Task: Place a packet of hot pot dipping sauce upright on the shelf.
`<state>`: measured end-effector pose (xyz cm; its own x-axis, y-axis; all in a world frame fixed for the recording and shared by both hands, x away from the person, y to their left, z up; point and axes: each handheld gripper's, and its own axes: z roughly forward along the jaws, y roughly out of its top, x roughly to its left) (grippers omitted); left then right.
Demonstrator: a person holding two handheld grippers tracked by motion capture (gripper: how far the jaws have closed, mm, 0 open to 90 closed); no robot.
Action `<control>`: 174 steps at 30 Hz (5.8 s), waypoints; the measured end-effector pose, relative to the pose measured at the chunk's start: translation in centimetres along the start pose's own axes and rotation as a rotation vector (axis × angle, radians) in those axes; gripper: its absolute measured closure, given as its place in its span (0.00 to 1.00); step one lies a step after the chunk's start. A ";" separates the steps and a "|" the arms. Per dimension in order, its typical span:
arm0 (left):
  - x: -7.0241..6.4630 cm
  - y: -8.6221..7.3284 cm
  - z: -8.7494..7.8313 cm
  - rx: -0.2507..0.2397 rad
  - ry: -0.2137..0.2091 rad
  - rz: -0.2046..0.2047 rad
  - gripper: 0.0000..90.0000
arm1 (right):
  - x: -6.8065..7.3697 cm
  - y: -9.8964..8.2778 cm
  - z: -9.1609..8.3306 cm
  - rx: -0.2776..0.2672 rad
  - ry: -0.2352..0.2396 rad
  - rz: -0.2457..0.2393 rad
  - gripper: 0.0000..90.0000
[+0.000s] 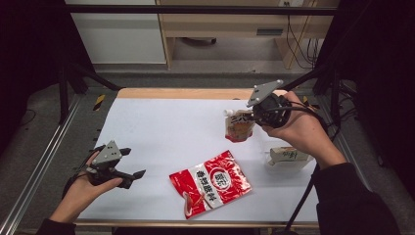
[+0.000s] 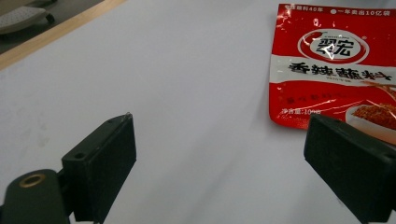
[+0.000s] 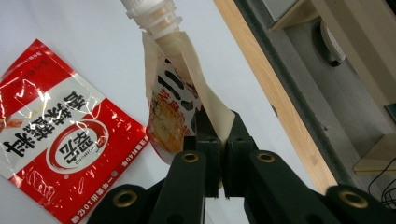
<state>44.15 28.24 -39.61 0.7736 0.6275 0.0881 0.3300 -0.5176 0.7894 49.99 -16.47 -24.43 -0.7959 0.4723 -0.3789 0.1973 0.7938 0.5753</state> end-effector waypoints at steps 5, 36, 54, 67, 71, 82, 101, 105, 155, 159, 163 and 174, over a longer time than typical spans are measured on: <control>0.2 -0.8 0.0 0.010 0.003 -0.010 0.10 | -0.6 -1.0 -0.5 0.006 -0.015 0.012 0.98; 0.2 -4.1 1.2 0.030 0.003 -0.065 0.10 | -3.2 -6.1 -1.3 0.044 -0.061 0.109 0.98; -0.2 -4.5 1.7 0.037 -0.008 -0.068 0.10 | -3.7 -9.1 -0.3 0.090 -0.043 0.159 0.98; -0.2 -4.6 1.8 0.043 -0.013 -0.067 0.10 | -3.8 -10.9 0.4 0.125 -0.043 0.183 0.98; -0.2 -4.6 1.8 0.043 -0.015 -0.066 0.10 | -3.8 -11.3 0.5 0.111 -0.036 0.193 0.98; -0.2 -4.6 1.8 0.044 -0.016 -0.067 0.10 | -3.7 -11.2 -0.1 0.113 -0.023 0.188 0.98; -0.3 -4.6 1.8 0.040 -0.021 -0.066 0.10 | -4.3 -11.9 -0.4 0.110 -0.038 0.215 0.98; -0.3 -4.6 1.8 0.038 -0.020 -0.067 0.10 | -4.6 -11.9 -0.7 0.109 -0.040 0.209 0.98; -0.5 -4.8 2.0 0.042 -0.026 -0.066 0.10 | -3.3 -14.3 3.1 0.141 0.016 0.243 0.97; -0.5 -4.8 2.1 0.043 -0.028 -0.066 0.10 | -3.0 -14.8 3.5 0.136 0.025 0.256 0.97; -0.6 -4.9 2.2 0.045 -0.026 -0.066 0.10 | -2.9 -15.0 3.4 0.134 0.025 0.271 0.97; -0.7 -5.1 2.4 0.042 -0.021 -0.069 0.10 | -2.6 -14.6 2.2 0.091 -0.011 0.304 0.70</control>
<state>43.20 29.10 -45.17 0.7594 0.6502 0.0208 0.4052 -0.4978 0.7668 50.41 -28.43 -33.41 -0.6863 0.6971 -0.2076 0.4760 0.6463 0.5964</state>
